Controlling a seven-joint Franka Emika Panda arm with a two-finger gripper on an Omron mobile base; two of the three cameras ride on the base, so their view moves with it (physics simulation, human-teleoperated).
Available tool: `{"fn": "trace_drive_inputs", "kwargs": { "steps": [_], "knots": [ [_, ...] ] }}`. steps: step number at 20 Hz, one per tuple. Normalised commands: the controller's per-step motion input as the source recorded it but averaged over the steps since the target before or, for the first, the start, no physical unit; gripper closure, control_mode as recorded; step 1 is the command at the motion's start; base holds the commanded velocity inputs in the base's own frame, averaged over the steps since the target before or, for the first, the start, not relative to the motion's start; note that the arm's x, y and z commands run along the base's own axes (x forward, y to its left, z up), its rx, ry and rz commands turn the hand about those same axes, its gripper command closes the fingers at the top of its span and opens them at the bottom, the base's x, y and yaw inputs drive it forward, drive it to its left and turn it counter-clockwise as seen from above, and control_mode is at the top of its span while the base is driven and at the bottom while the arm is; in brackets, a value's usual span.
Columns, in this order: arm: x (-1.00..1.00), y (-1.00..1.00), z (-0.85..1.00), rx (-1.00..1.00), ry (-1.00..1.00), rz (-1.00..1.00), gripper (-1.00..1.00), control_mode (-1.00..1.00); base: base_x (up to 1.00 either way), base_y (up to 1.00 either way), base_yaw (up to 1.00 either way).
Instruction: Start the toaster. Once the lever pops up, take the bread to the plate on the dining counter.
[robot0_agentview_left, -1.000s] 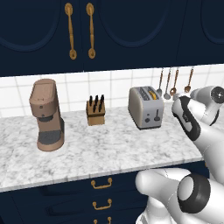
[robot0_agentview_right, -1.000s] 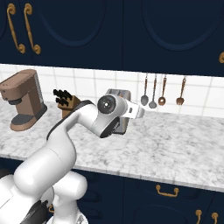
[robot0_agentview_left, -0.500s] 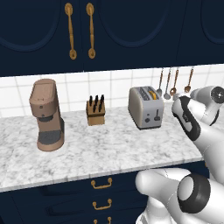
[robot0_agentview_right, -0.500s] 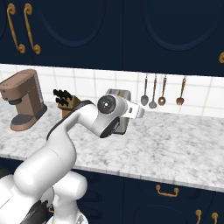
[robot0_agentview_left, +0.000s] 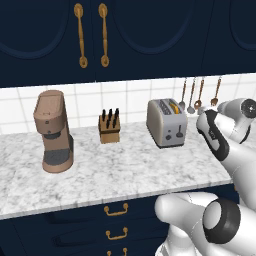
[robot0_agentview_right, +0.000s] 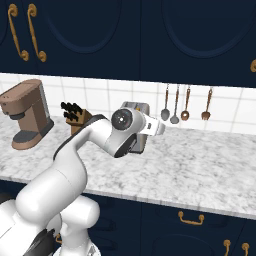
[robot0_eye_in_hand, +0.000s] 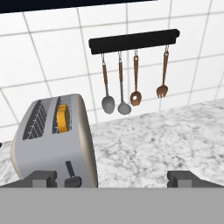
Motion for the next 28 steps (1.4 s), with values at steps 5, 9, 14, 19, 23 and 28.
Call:
{"fn": "trace_drive_inputs", "kwargs": {
  "steps": [5,9,14,19,23,28],
  "knots": [
    [0.0,0.0,0.0,0.0,0.0,0.0,-1.0,-1.0,0.0,0.0,0.0],
    [0.0,0.0,0.0,0.0,0.0,0.0,-1.0,-1.0,0.0,0.0,0.0],
    [0.0,0.0,0.0,0.0,0.0,0.0,-1.0,-1.0,0.0,0.0,0.0],
    [0.0,0.0,0.0,0.0,0.0,0.0,-1.0,-1.0,0.0,0.0,0.0],
    [0.0,0.0,0.0,0.0,0.0,0.0,-1.0,-1.0,0.0,0.0,0.0],
    [0.0,0.0,0.0,0.0,0.0,0.0,-1.0,-1.0,0.0,0.0,0.0]
  ]
}}
